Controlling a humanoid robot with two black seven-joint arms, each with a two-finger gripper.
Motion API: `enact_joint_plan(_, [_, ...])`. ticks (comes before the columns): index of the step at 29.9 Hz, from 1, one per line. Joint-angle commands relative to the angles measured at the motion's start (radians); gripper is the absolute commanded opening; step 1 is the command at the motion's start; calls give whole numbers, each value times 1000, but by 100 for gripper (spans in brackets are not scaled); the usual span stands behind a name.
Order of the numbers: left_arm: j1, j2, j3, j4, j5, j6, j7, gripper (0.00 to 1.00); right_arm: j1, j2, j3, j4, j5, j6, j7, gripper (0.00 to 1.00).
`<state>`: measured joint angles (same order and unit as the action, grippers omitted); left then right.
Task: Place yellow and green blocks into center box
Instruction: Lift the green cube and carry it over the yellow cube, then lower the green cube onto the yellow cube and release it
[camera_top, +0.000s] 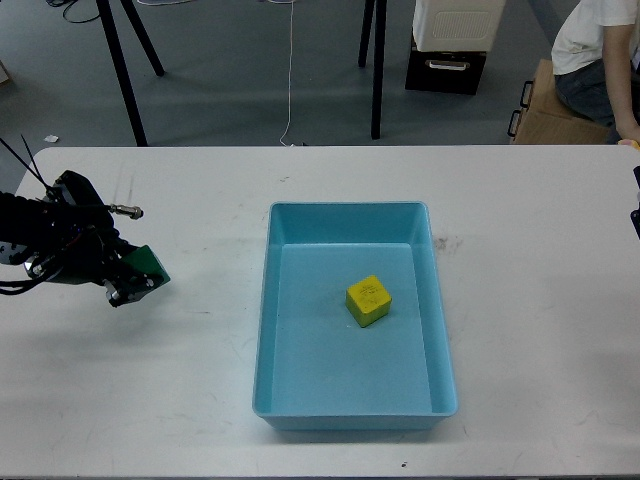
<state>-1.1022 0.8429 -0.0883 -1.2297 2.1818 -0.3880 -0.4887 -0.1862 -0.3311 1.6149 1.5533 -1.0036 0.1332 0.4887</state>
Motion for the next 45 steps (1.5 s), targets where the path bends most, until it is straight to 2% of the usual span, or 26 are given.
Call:
enact_joint_plan(1, [-89,65,-10,-156,0,-8,0,7,-30,0,40,-4,7,-1,0,98])
enact_joint_plan(5, [-159,39,-14,-261,0,-101,0,7,-64,-2,79,-15,7,-1,0,98])
enact_joint_plan(8, [-220,-91,-11,-267,0,-101,0,7,-91,-2,92,-35,7,-9,0,98])
enact_joint_plan(13, [-255,-266,-8,-251,0,-101,0,8,-119,-2,99,-91,7,-90,0,98])
enact_joint_plan(18, [-249,-428,7,-150,0,-101,0,9,-121,-6,100,-148,8,-133,0,98])
enact_joint_plan(22, [-249,-511,65,-76,0,-101,0,10,-122,-6,100,-160,8,-135,0,98])
enact_joint_plan(34, [-226,-682,119,131,0,-101,0,15,-122,-3,100,-165,8,-135,0,98])
enact_joint_plan(45, [-209,-754,128,191,0,-101,0,23,-122,-2,99,-179,17,-135,0,98])
